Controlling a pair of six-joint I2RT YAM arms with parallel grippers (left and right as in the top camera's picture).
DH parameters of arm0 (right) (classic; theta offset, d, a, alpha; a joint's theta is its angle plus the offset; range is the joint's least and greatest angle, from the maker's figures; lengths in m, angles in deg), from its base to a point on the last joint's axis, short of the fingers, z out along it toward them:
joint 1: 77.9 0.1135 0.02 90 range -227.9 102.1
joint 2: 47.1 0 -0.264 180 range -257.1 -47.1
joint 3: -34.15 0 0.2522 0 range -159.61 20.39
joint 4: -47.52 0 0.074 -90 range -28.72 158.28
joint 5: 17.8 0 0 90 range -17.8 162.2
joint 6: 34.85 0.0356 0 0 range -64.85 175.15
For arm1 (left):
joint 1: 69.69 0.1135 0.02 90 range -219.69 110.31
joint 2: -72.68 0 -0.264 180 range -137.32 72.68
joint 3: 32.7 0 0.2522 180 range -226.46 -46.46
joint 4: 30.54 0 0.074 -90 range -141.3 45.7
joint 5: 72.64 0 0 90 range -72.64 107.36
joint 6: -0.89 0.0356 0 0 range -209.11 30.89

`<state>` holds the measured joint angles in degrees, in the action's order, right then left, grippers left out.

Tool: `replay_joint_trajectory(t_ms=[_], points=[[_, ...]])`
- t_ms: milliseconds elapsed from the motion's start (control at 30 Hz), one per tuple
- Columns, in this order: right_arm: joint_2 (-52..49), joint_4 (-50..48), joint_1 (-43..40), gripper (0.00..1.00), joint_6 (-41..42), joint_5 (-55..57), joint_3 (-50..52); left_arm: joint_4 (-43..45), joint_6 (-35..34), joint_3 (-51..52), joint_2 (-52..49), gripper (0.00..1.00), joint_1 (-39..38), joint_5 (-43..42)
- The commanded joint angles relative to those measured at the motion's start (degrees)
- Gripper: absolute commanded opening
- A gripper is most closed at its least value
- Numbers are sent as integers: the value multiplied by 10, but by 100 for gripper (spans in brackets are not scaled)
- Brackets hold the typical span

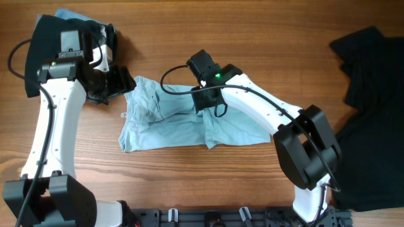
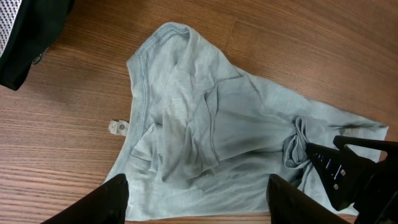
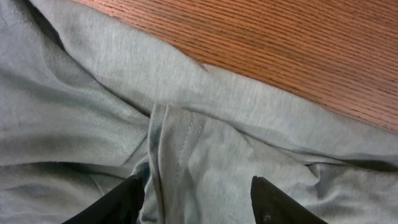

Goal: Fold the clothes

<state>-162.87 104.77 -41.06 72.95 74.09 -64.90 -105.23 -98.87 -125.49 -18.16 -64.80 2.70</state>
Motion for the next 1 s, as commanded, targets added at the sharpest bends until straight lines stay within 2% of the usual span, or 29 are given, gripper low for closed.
replay_joint_trajectory(t_ms=[0, 100, 200, 267, 333, 500, 600, 700, 800, 967], points=[[49, 7, -23, 58, 2, -2, -15, -10, 5, -7, -1, 73, -2, 4], [97, 25, -54, 53, 2, -7, -15, -22, 5, -4, -1, 80, -2, 7], [139, 56, -84, 33, 2, -24, -15, -21, 5, 15, -1, 87, -2, 7], [156, 77, -99, 26, 1, -44, -15, -17, 5, 34, -3, 93, -2, 7], [167, 100, -110, 22, 2, -63, -15, -2, 10, 65, -7, 95, -2, 7], [167, 143, -120, 21, 1, -104, -12, 66, 36, 153, -17, 95, -2, -1], [167, 147, -120, 22, -13, -109, -12, 113, 37, 194, -23, 95, -2, -1], [167, 146, -120, 22, -14, -109, -12, 165, 66, 228, -28, 95, -2, -9], [166, 144, -120, 22, -14, -109, -12, 193, 66, 237, -41, 95, -2, -31], [166, 144, -120, 22, -15, -109, -12, 216, 109, 237, -75, 88, -2, -52]])
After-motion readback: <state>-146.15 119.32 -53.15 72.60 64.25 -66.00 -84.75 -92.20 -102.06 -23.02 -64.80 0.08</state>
